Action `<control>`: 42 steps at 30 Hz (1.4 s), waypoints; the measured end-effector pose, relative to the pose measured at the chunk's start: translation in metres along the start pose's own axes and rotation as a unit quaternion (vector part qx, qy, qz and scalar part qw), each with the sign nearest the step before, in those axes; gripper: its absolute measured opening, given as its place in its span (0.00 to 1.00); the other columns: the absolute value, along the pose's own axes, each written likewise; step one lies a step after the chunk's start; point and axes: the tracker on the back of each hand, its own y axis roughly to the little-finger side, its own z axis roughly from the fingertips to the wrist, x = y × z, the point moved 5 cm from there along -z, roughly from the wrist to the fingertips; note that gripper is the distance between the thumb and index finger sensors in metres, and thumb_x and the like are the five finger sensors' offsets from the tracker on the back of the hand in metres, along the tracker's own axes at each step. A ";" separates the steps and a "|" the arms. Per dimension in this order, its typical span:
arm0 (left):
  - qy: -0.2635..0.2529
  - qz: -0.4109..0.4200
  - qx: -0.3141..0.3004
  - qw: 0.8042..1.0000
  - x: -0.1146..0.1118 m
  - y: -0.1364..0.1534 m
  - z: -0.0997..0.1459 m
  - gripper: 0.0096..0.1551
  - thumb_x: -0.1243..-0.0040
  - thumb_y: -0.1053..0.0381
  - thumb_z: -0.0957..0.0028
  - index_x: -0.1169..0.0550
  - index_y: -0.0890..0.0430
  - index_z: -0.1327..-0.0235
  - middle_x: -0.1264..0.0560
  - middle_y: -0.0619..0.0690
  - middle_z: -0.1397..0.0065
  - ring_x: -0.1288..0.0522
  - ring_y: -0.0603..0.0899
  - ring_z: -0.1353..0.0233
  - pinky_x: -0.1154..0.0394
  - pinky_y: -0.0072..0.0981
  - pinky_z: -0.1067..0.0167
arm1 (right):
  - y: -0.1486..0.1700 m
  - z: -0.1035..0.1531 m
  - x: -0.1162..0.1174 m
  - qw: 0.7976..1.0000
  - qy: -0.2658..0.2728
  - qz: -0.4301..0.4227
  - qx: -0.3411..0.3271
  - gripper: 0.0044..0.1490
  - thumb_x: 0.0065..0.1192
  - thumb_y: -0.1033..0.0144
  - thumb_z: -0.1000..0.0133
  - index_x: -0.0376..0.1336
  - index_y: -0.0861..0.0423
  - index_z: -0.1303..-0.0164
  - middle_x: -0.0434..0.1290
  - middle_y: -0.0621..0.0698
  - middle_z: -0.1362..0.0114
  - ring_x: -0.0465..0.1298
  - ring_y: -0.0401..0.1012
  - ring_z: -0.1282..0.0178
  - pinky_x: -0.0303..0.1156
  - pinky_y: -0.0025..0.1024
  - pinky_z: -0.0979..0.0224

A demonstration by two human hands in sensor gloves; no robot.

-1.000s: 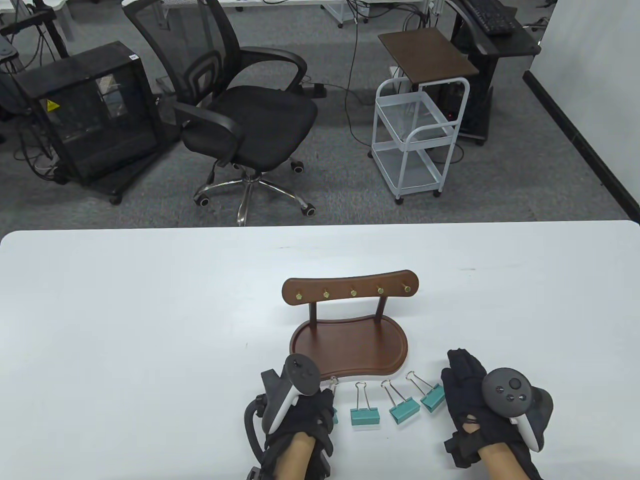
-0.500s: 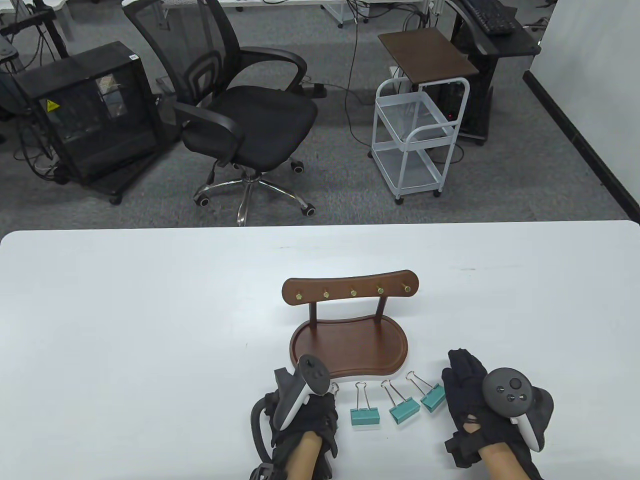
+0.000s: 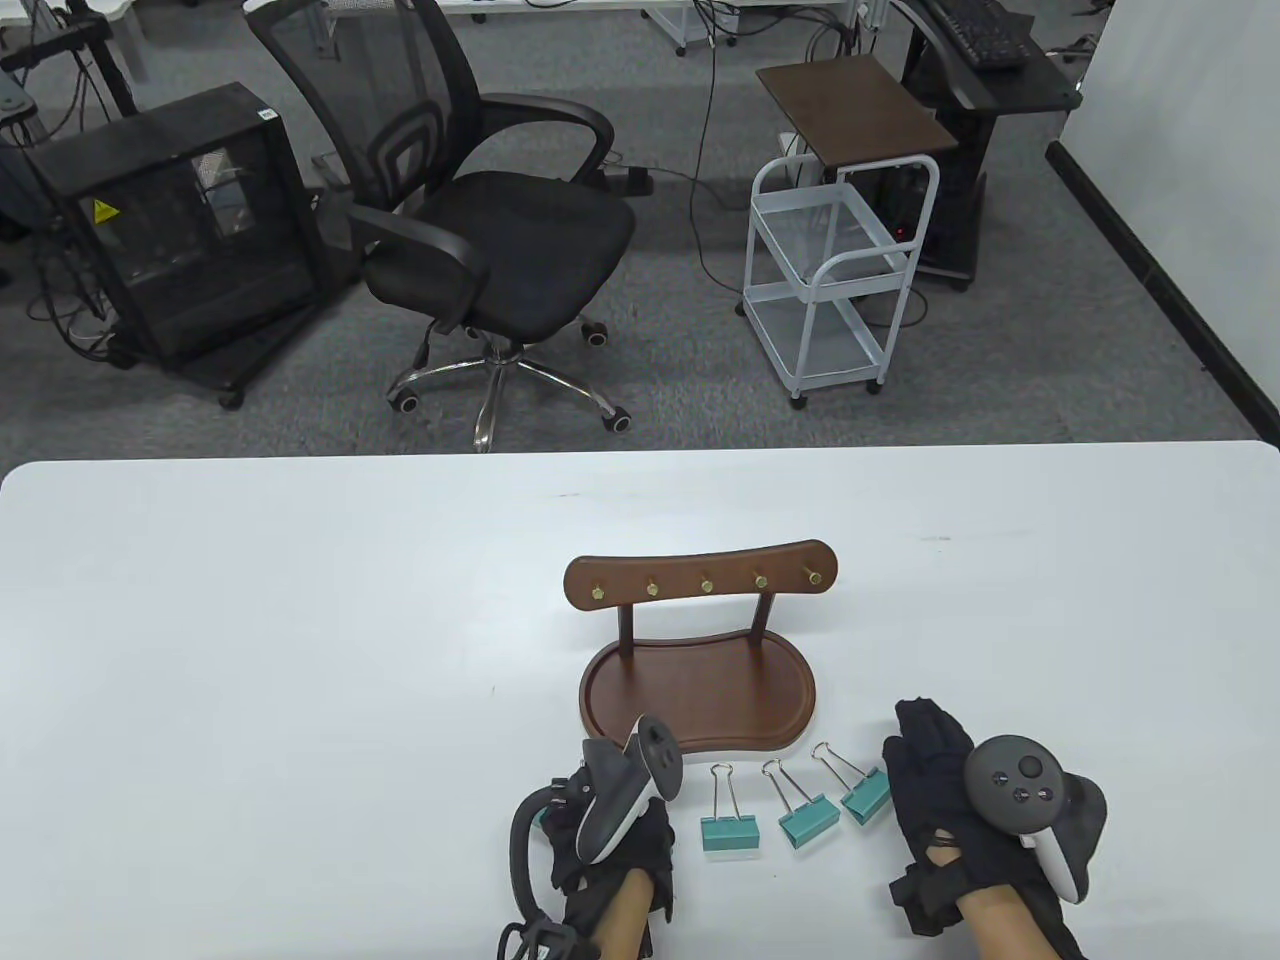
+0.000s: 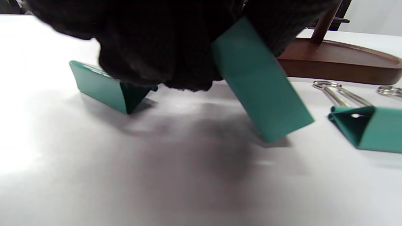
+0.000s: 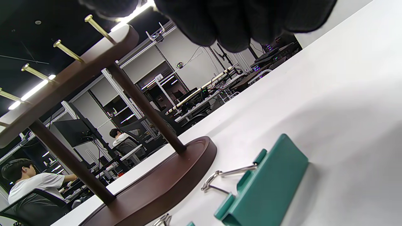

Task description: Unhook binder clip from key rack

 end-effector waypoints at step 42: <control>-0.165 0.105 -0.097 0.976 0.059 -0.002 0.028 0.42 0.55 0.28 0.44 0.36 0.44 0.17 0.36 0.55 0.13 0.39 0.65 0.15 0.38 0.64 0.26 | -0.063 -0.003 -0.010 0.989 0.051 0.114 -0.074 0.41 0.53 0.43 0.53 0.55 0.51 0.32 0.55 0.58 0.22 0.54 0.58 0.24 0.58 0.54 0.27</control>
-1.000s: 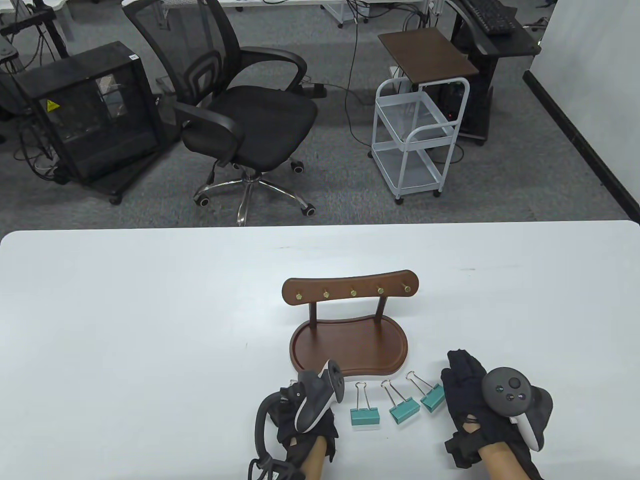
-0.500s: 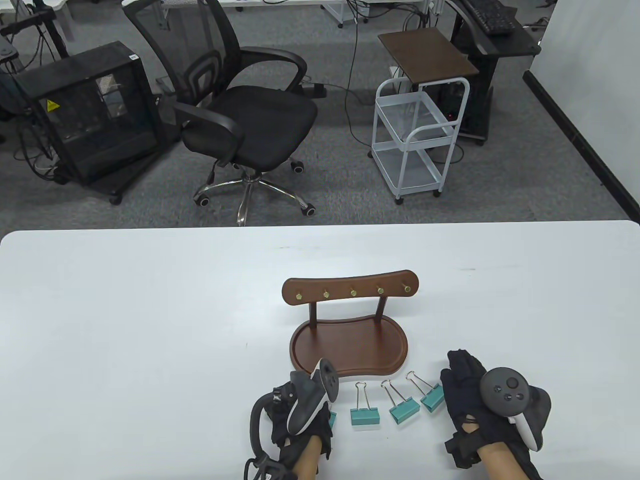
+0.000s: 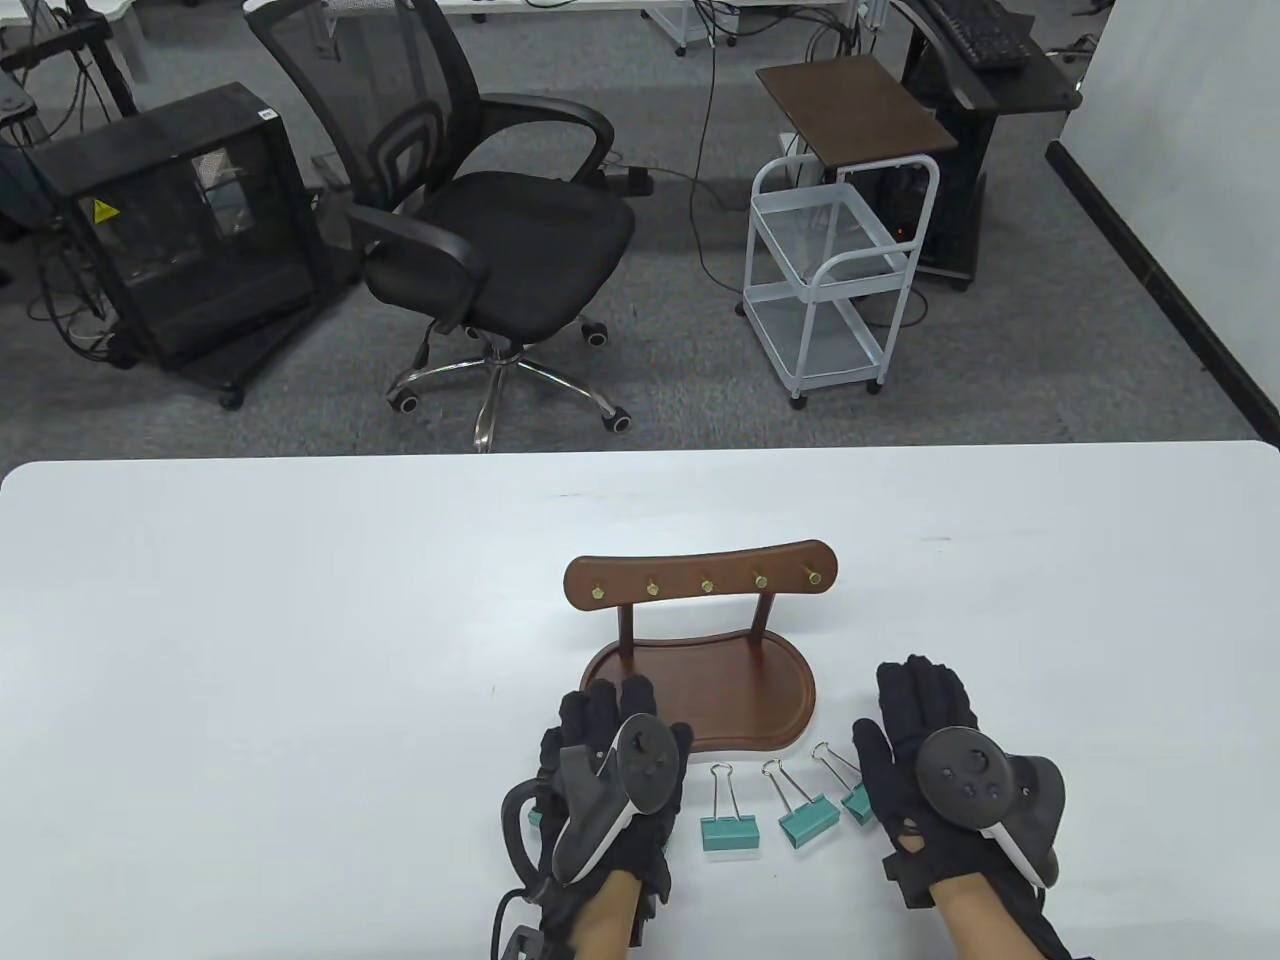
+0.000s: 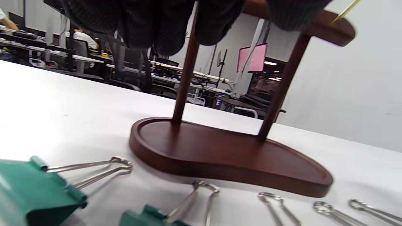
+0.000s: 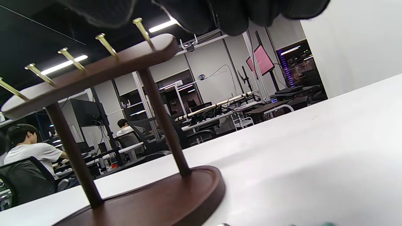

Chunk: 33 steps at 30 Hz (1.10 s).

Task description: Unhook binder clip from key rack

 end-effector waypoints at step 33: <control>-0.019 0.061 -0.049 0.997 -0.018 0.001 0.007 0.37 0.58 0.37 0.42 0.37 0.46 0.18 0.42 0.48 0.13 0.49 0.58 0.14 0.47 0.55 0.24 | -0.011 0.009 0.037 0.999 -0.005 -0.041 -0.014 0.38 0.49 0.49 0.51 0.54 0.54 0.32 0.57 0.57 0.23 0.56 0.57 0.25 0.59 0.52 0.27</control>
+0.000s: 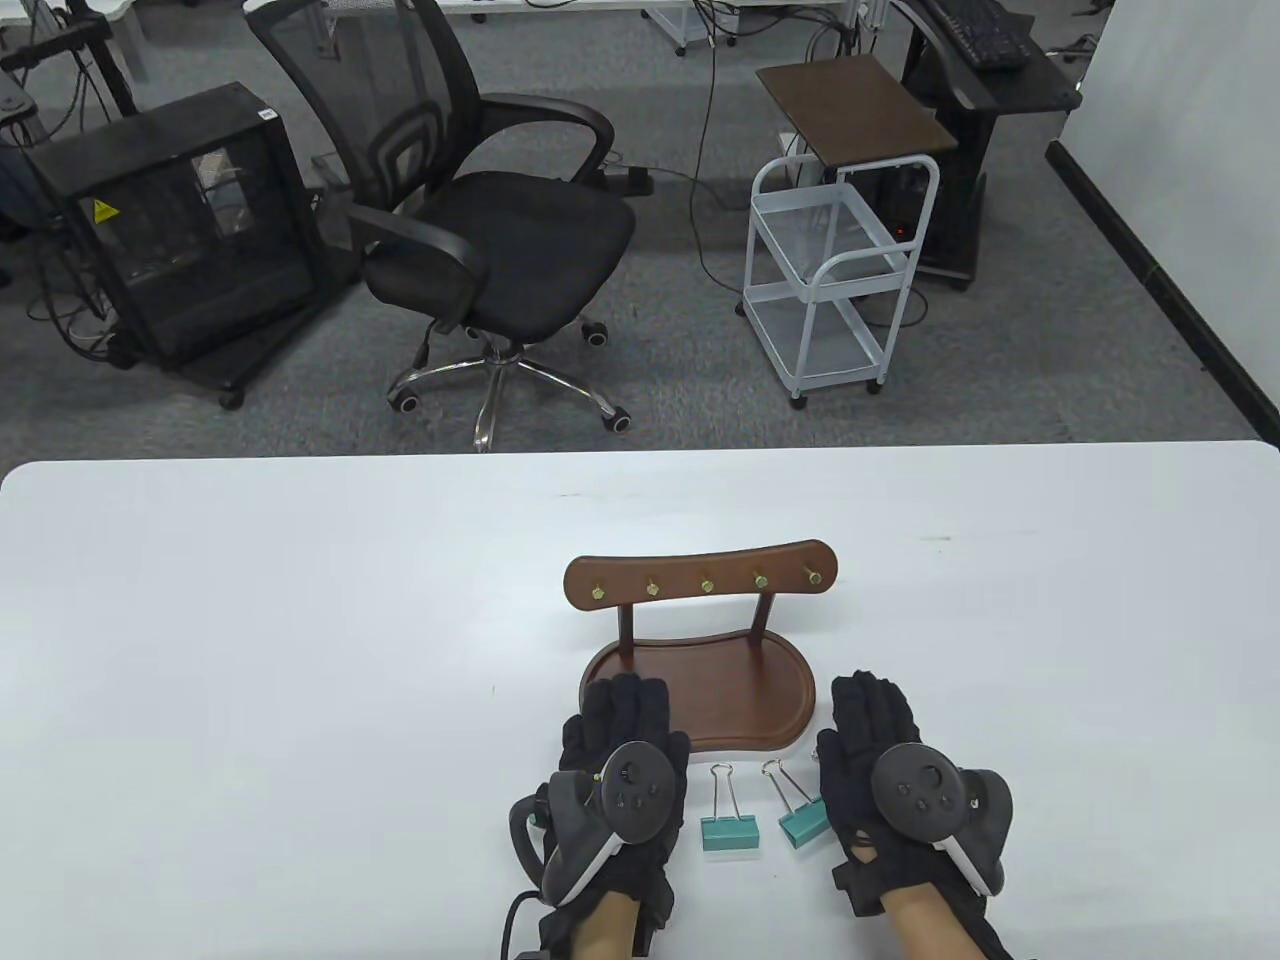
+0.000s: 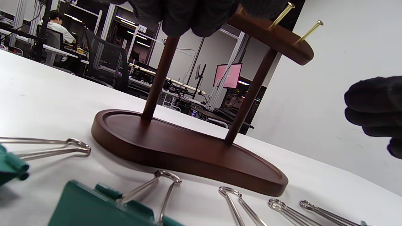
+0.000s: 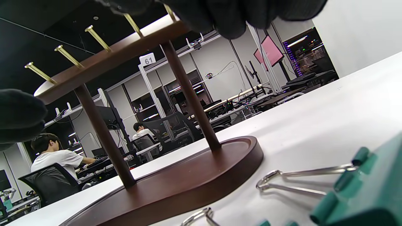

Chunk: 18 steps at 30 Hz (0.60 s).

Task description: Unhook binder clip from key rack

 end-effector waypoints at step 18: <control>0.004 -0.011 -0.005 1.000 -0.002 -0.002 0.001 0.37 0.57 0.37 0.42 0.37 0.46 0.18 0.42 0.48 0.13 0.49 0.58 0.14 0.47 0.55 0.24 | -0.002 0.001 0.003 1.000 -0.008 -0.002 -0.001 0.38 0.50 0.48 0.52 0.55 0.54 0.33 0.58 0.57 0.23 0.56 0.57 0.25 0.60 0.52 0.28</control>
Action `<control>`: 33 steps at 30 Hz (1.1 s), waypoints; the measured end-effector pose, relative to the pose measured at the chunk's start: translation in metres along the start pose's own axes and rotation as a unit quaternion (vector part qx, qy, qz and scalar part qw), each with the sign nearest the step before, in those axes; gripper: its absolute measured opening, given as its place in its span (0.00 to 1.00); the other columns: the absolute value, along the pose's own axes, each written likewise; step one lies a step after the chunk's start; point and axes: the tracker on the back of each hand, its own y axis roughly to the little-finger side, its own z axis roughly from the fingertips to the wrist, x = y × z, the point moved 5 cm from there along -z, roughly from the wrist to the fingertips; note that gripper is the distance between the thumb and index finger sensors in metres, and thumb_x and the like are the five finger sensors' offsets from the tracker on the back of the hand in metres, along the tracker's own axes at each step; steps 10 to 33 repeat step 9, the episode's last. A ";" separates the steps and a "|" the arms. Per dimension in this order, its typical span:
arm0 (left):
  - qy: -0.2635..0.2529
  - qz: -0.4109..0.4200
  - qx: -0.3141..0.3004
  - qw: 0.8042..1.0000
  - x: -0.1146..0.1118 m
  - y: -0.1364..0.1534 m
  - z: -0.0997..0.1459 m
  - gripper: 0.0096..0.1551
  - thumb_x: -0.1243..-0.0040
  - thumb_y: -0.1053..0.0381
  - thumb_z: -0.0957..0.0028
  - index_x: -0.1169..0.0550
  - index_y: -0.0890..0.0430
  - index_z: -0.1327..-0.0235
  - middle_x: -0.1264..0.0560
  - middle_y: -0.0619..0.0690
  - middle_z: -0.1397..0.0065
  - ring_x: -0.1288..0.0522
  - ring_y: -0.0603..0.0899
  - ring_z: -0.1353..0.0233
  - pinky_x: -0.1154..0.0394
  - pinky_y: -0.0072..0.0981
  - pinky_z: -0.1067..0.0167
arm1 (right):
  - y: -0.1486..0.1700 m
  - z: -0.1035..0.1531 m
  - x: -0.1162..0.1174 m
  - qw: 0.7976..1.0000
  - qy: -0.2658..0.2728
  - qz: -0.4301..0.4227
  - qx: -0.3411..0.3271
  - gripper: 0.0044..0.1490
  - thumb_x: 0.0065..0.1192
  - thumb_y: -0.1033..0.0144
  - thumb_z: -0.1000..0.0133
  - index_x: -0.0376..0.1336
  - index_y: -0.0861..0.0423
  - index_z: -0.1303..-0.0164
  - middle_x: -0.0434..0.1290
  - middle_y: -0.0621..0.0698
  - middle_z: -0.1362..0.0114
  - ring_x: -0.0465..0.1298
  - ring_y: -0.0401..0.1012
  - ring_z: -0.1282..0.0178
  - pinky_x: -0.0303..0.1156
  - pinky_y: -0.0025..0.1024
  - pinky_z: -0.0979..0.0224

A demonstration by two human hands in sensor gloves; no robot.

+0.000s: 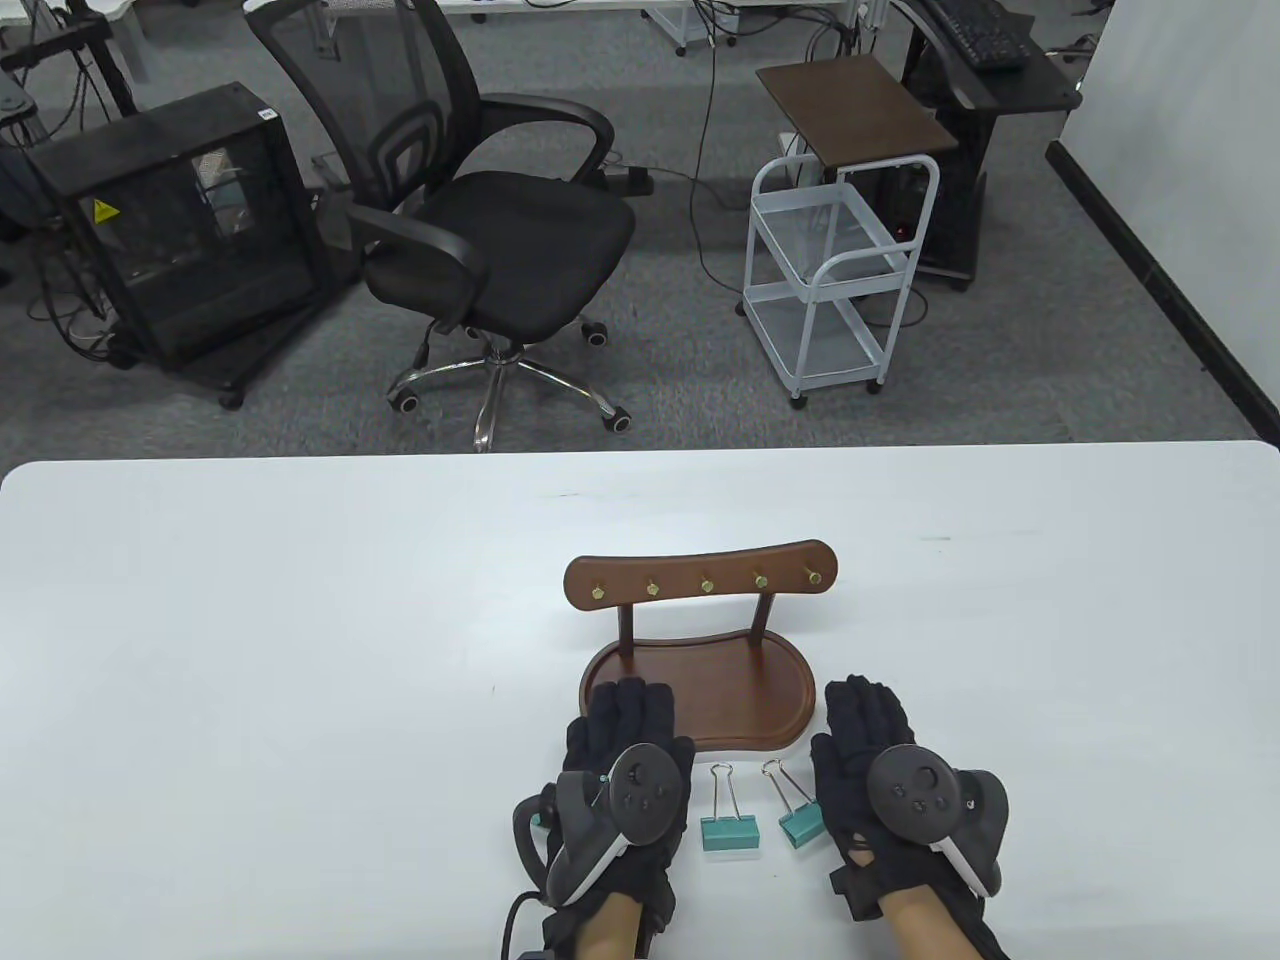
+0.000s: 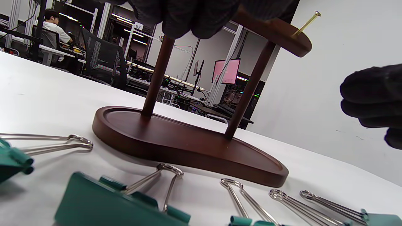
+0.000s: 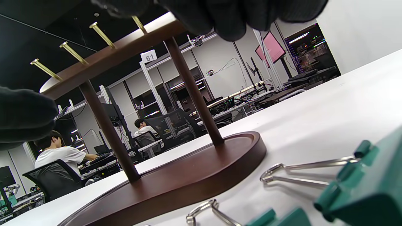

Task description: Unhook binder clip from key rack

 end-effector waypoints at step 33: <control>0.001 -0.003 -0.002 1.000 0.000 -0.001 0.000 0.37 0.57 0.37 0.42 0.36 0.45 0.18 0.41 0.48 0.13 0.49 0.57 0.14 0.47 0.55 0.24 | 0.002 0.000 0.000 1.000 -0.001 -0.004 0.004 0.38 0.50 0.48 0.52 0.55 0.54 0.33 0.58 0.57 0.23 0.57 0.57 0.25 0.60 0.52 0.28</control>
